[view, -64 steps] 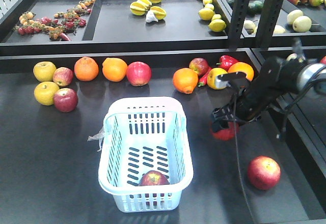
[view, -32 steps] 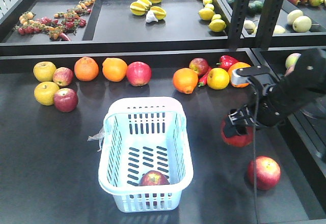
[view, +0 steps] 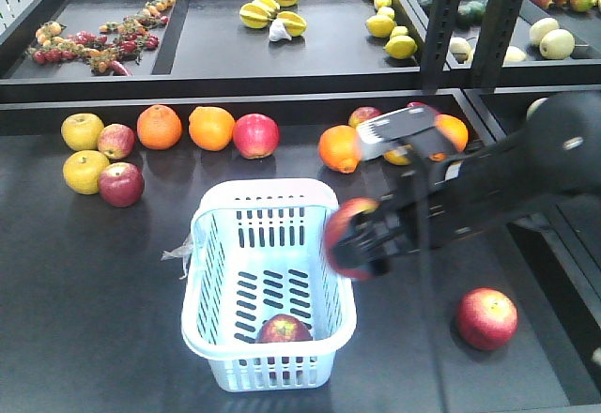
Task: Pick three apples into basket with both arms
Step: 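Lift the apple into the basket and open the right gripper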
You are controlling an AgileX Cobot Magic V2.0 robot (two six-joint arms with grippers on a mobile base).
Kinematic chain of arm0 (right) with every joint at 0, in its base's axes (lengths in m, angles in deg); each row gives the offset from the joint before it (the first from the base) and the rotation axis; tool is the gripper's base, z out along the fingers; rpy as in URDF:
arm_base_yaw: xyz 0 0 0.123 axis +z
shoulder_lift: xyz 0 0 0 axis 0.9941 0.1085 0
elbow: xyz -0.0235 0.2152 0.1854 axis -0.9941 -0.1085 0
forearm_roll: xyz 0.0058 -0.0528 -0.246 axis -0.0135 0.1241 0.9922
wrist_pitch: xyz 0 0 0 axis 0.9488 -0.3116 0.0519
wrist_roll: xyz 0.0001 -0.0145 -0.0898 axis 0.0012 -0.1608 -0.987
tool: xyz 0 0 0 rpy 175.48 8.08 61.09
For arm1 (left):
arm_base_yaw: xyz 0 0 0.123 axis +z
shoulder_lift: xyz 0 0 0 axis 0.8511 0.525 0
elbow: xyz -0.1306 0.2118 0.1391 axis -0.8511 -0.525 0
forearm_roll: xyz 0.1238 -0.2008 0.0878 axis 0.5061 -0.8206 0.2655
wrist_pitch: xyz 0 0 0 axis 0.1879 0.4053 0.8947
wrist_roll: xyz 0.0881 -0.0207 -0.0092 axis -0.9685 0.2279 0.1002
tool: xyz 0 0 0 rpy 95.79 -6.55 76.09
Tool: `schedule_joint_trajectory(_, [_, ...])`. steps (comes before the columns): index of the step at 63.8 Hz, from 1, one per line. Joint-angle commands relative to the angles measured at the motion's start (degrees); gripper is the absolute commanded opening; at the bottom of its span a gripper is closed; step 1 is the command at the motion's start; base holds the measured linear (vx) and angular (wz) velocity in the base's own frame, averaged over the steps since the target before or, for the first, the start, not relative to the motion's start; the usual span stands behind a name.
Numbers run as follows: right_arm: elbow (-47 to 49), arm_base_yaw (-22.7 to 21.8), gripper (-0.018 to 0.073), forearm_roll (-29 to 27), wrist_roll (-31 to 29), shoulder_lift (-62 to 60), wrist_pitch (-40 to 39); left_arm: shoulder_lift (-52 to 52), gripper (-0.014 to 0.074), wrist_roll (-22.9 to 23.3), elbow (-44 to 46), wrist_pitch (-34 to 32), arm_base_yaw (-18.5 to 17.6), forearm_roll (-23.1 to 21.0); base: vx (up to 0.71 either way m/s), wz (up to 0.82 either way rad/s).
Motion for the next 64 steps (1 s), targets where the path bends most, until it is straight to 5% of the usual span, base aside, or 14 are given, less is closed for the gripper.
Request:
schedule_joint_trajectory(1, [1.45,4.57,0.0281,-1.34,-0.72,-0.48,-9.02,0.28,0.059,0.68,1.34,-3.5,0.15,0.37,0.0,0.0])
schedule_joint_trajectory(11, [1.45,9.38,0.0281,-1.34,-0.51,3.81,-16.31,0.28,0.059,0.68,1.34,-3.5,0.15,0.37,0.0,0.0])
schedule_joint_trajectory(31, [1.45,9.91,0.0312,-1.45,0.63,12.11,-19.77,0.28,0.059,0.68,1.34,-3.5,0.15,0.37,0.0,0.0])
schedule_joint_trajectory(64, [1.45,9.91,0.0606,-2.26,0.81,12.95,-20.34,0.28,0.059,0.68,1.34,-3.5,0.15,0.37,0.0,0.0])
